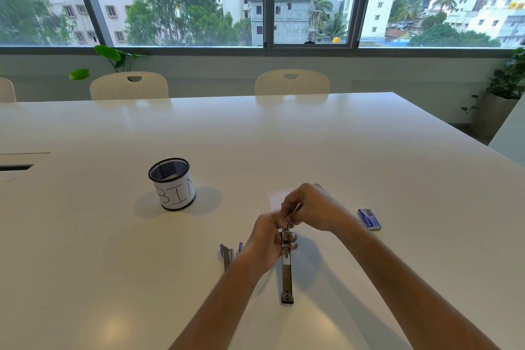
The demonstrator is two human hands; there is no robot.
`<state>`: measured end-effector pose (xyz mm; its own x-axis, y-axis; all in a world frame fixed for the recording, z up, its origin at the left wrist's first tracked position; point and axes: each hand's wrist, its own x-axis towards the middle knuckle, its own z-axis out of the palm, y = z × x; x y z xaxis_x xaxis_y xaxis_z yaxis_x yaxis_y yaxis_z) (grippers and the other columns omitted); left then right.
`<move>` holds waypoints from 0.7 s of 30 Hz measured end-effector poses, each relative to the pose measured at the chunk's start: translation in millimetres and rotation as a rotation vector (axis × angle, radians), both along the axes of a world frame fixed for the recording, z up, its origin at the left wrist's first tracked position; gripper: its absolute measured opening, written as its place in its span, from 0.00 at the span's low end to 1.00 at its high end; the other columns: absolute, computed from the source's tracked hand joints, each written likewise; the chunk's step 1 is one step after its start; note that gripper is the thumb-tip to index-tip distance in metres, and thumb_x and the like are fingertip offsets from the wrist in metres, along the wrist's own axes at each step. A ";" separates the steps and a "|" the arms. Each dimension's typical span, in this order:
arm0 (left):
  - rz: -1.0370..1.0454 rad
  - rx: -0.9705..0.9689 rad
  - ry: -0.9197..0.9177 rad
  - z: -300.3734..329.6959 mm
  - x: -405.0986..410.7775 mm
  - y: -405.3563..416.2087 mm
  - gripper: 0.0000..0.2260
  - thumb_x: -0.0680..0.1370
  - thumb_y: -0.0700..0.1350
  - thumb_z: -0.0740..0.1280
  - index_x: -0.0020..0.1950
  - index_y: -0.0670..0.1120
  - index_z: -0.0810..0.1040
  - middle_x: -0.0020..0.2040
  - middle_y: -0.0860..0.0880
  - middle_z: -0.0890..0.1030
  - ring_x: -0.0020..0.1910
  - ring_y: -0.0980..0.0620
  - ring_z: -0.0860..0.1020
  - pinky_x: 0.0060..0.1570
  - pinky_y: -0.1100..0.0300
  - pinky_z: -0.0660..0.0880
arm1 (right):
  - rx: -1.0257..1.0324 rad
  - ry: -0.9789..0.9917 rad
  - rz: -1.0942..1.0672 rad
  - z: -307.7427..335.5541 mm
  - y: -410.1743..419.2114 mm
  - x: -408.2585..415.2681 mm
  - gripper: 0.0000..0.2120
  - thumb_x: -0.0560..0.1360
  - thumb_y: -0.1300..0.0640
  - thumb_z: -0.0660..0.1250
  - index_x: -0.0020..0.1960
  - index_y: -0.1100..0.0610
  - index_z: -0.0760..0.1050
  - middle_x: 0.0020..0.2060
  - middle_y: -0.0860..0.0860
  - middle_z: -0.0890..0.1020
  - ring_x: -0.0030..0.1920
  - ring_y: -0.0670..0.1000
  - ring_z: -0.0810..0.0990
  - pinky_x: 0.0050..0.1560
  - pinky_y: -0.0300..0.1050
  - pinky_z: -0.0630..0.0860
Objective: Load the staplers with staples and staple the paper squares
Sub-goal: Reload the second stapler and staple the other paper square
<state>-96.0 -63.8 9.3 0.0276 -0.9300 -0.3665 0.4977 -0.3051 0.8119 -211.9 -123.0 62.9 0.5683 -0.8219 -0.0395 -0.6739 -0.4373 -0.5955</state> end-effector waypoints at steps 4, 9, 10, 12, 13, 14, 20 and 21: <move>-0.023 -0.022 0.003 -1.5 2.1 -0.3 0.09 0.64 0.31 0.52 0.37 0.41 0.69 0.37 0.43 0.68 0.28 0.49 0.68 0.28 0.58 0.66 | 0.011 -0.020 -0.019 0.8 1.3 -1.3 0.15 0.65 0.67 0.73 0.35 0.47 0.82 0.31 0.43 0.83 0.37 0.45 0.82 0.41 0.40 0.79; -0.040 -0.048 -0.015 -2.7 1.7 -0.7 0.08 0.62 0.33 0.54 0.37 0.41 0.68 0.36 0.44 0.67 0.28 0.49 0.67 0.29 0.58 0.65 | -0.028 -0.014 -0.023 -3.8 2.8 1.6 0.13 0.65 0.67 0.72 0.39 0.50 0.85 0.31 0.42 0.82 0.37 0.44 0.82 0.40 0.38 0.79; -0.040 -0.049 -0.018 -2.7 1.7 -0.9 0.08 0.62 0.33 0.54 0.37 0.41 0.68 0.36 0.45 0.67 0.28 0.49 0.67 0.29 0.58 0.65 | -0.036 -0.015 -0.029 -5.0 2.9 2.2 0.13 0.65 0.67 0.71 0.39 0.50 0.85 0.32 0.42 0.81 0.37 0.44 0.81 0.39 0.37 0.78; -0.038 -0.051 -0.023 -2.6 2.0 -1.2 0.08 0.62 0.33 0.54 0.37 0.41 0.68 0.35 0.45 0.67 0.28 0.49 0.68 0.29 0.58 0.65 | -0.057 -0.017 -0.036 -7.9 2.9 2.8 0.14 0.66 0.67 0.70 0.38 0.49 0.85 0.31 0.41 0.81 0.36 0.43 0.81 0.38 0.36 0.77; -0.039 -0.050 -0.028 -2.8 2.2 -1.6 0.08 0.64 0.32 0.53 0.37 0.41 0.68 0.34 0.45 0.67 0.28 0.49 0.68 0.29 0.58 0.65 | -0.064 -0.018 -0.036 -9.3 2.9 2.8 0.14 0.66 0.68 0.70 0.38 0.48 0.85 0.31 0.41 0.81 0.36 0.43 0.81 0.38 0.35 0.77; -0.039 -0.048 -0.032 -2.9 2.3 -2.0 0.09 0.65 0.32 0.53 0.37 0.41 0.69 0.34 0.46 0.67 0.28 0.49 0.68 0.29 0.59 0.66 | -0.069 -0.018 -0.036 -10.5 3.0 2.6 0.14 0.66 0.68 0.70 0.37 0.48 0.84 0.30 0.41 0.81 0.36 0.42 0.81 0.38 0.35 0.76; -0.051 -0.058 -0.038 -2.2 -1.0 -1.3 0.08 0.61 0.35 0.57 0.38 0.41 0.69 0.32 0.46 0.67 0.29 0.49 0.68 0.28 0.58 0.67 | -0.108 -0.008 -0.057 -18.9 1.9 3.9 0.13 0.67 0.66 0.71 0.36 0.47 0.84 0.31 0.39 0.78 0.34 0.39 0.77 0.33 0.27 0.66; -0.054 -0.063 -0.041 -2.4 -1.9 -0.7 0.08 0.60 0.35 0.57 0.38 0.41 0.69 0.32 0.46 0.67 0.29 0.49 0.68 0.28 0.59 0.67 | -0.106 -0.015 -0.060 -20.0 1.1 3.9 0.12 0.66 0.65 0.71 0.36 0.47 0.84 0.32 0.40 0.78 0.34 0.40 0.77 0.33 0.27 0.65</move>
<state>-97.9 -64.5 6.9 -0.0099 -0.9518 -0.3067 0.4479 -0.2784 0.8496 -208.0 -121.9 42.9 0.5179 -0.8535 0.0580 -0.6919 -0.4578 -0.5583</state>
